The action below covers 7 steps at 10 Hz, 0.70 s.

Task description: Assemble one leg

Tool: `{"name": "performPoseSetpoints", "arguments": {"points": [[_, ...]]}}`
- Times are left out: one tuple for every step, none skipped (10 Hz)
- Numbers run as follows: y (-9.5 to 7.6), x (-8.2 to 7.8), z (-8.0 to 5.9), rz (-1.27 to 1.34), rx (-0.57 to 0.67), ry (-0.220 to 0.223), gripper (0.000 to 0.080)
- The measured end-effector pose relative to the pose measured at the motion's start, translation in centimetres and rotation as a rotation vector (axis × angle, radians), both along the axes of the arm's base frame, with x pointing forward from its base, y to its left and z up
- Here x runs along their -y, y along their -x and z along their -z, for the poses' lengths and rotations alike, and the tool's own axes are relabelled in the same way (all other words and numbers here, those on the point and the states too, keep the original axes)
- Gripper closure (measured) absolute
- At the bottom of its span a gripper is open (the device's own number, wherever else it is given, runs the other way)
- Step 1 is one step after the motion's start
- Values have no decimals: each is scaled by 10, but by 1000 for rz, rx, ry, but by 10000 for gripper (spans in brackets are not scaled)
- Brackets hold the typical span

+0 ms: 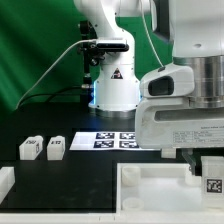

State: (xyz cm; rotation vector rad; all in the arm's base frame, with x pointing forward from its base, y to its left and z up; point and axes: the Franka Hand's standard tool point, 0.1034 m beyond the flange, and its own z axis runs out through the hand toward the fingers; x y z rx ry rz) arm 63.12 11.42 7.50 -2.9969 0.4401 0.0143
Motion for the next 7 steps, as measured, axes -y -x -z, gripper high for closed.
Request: {"name": "performPoseSetpoints", "arguments": {"points": [[0, 0, 0, 119, -10, -12, 508], [0, 1, 1, 222, -22, -32, 508], [0, 2, 1, 305, -35, -51, 508], [0, 4, 1, 367, -46, -71, 508], [-1, 5, 1, 404, -55, -86, 507], [0, 5, 1, 401, -54, -85, 506], [0, 3, 1, 327, -38, -58, 506]]}}
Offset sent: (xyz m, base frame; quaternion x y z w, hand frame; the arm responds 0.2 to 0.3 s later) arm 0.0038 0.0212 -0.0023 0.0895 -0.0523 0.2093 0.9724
